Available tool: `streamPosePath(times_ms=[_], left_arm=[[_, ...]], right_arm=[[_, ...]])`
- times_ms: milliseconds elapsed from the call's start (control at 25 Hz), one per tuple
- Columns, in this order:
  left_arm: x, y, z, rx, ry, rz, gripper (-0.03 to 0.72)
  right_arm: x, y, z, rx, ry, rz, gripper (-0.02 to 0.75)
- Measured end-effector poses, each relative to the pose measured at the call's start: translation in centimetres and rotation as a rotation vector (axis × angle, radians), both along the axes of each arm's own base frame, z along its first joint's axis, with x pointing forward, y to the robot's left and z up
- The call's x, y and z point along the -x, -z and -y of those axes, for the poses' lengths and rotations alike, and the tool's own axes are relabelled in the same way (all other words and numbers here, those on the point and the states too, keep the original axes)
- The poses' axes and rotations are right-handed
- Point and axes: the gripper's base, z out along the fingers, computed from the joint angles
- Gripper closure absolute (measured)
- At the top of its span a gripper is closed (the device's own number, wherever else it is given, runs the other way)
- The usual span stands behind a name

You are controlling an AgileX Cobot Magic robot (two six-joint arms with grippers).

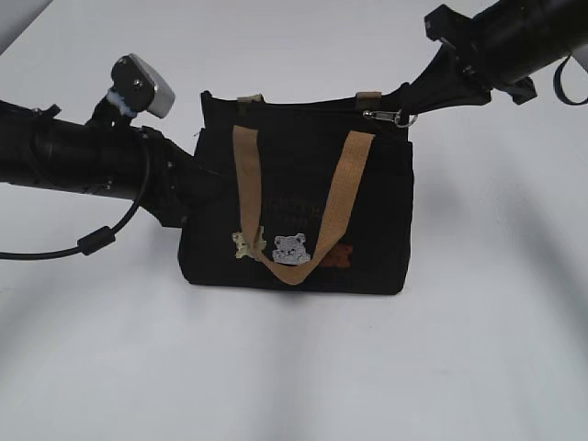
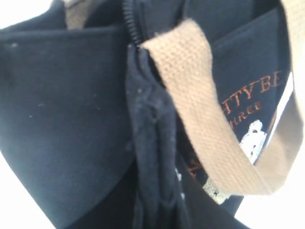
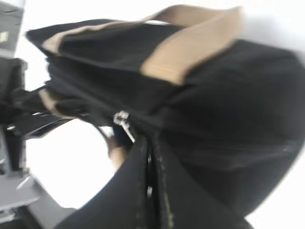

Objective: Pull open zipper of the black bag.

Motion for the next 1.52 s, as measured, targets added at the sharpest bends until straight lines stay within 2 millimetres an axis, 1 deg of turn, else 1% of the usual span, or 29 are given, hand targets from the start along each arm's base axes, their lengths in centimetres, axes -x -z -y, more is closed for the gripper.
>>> streamPosePath(times_ms=[80, 160, 200, 240, 320, 400, 440, 520, 600, 640, 680, 760, 840, 920, 960, 1000, 1040, 1120, 1160, 1200, 1240, 1320, 1360, 1400, 1520], left_arm=[[0.0, 0.0, 0.0, -0.001, -0.001, 0.0, 0.627], [0.0, 0.0, 0.0, 0.001, -0.01, -0.005, 0.627], [-0.1, 0.0, -0.1, 0.006, -0.023, -0.018, 0.624], [-0.1, 0.0, -0.1, 0.012, -0.039, -0.034, 0.605], [0.0, 0.1, -0.2, 0.024, -0.079, -0.091, 0.515], [0.3, 0.0, -0.4, 0.01, -0.103, -0.153, 0.379], [0.6, -0.2, -0.5, 0.01, -0.123, -0.196, 0.326], [1.2, -1.1, -0.8, 0.01, -0.168, -0.265, 0.282], [1.9, -2.1, -1.3, 0.006, -0.243, -0.353, 0.283], [2.4, -2.6, -1.6, -0.017, -0.268, -0.388, 0.298], [2.8, -3.1, -2.1, -0.033, -0.336, -0.435, 0.32], [3.5, -3.8, -3.1, -0.065, -0.48, -0.514, 0.366], [4.4, -4.2, -4.2, -0.139, -0.563, -0.527, 0.399], [5.6, -4.4, -5.1, -0.173, -0.624, -0.54, 0.411], [6.5, -4.5, -5.5, -0.183, -0.64, -0.539, 0.414], [7.4, -4.5, -5.8, -0.184, -0.659, -0.547, 0.415], [8.3, -5.0, -6.2, -0.168, -0.677, -0.542, 0.416], [10.4, -5.9, -7.2, -0.134, -0.718, -0.525, 0.417], [11.5, -6.3, -7.7, -0.118, -0.742, -0.518, 0.417], [12.6, -7.2, -8.2, -0.092, -0.764, -0.497, 0.417], [13.9, -8.1, -8.8, -0.077, -0.778, -0.473, 0.417], [16.5, -10.1, -9.6, -0.034, -0.798, -0.417, 0.418], [18.1, -11.3, -10.1, 0.002, -0.802, -0.367, 0.418], [20.0, -12.5, -10.6, 0.051, -0.807, -0.313, 0.419], [24.2, -14.0, -11.7, 0.139, -0.811, -0.222, 0.434]], right_arm=[[0.3, -0.6, 0.5, 0.032, 0.003, 0.017, 0.738], [0.4, -0.7, 0.2, 0.04, -0.007, 0.022, 0.737], [0.5, -0.7, 0.1, 0.043, -0.013, 0.022, 0.728], [0.5, -0.6, -0.1, 0.047, -0.022, 0.021, 0.7], [0.8, -0.7, -0.3, 0.05, -0.039, 0.016, 0.603], [1.2, -1.0, -0.3, 0.066, -0.065, 0.012, 0.472], [1.5, -1.3, -0.2, 0.083, -0.082, 0.013, 0.426], [2.4, -1.9, 0.0, 0.127, -0.122, -0.001, 0.386], [3.5, -2.7, 0.5, 0.183, -0.142, -0.029, 0.373], [4.1, -3.0, 0.8, 0.225, -0.152, -0.046, 0.37], [4.7, -3.6, 1.2, 0.263, -0.147, -0.059, 0.37], [6.2, -4.7, 2.1, 0.392, -0.134, -0.08, 0.377], [7.6, -5.9, 2.6, 0.48, -0.095, -0.067, 0.389], [9.6, -6.7, 3.1, 0.551, -0.074, -0.048, 0.393], [10.9, -7.2, 3.2, 0.564, -0.067, -0.03, 0.394], [12.4, -7.4, 3.4, 0.573, -0.063, -0.019, 0.395], [13.9, -7.2, 3.6, 0.578, -0.061, -0.021, 0.396], [17.4, -7.3, 4.2, 0.585, -0.051, 0.009, 0.397], [19.3, -7.0, 4.6, 0.594, -0.047, 0.023, 0.397], [20.9, -6.4, 4.9, 0.607, -0.047, 0.024, 0.398], [22.7, -6.2, 5.3, 0.615, -0.037, 0.053, 0.398], [26.6, -5.3, 6.1, 0.634, -0.017, 0.113, 0.398], [28.2, -5.0, 6.4, 0.639, -0.004, 0.152, 0.398], [29.7, -4.5, 6.7, 0.641, 0.009, 0.187, 0.398], [32.9, -3.0, 7.3, 0.631, 0.051, 0.301, 0.398]])
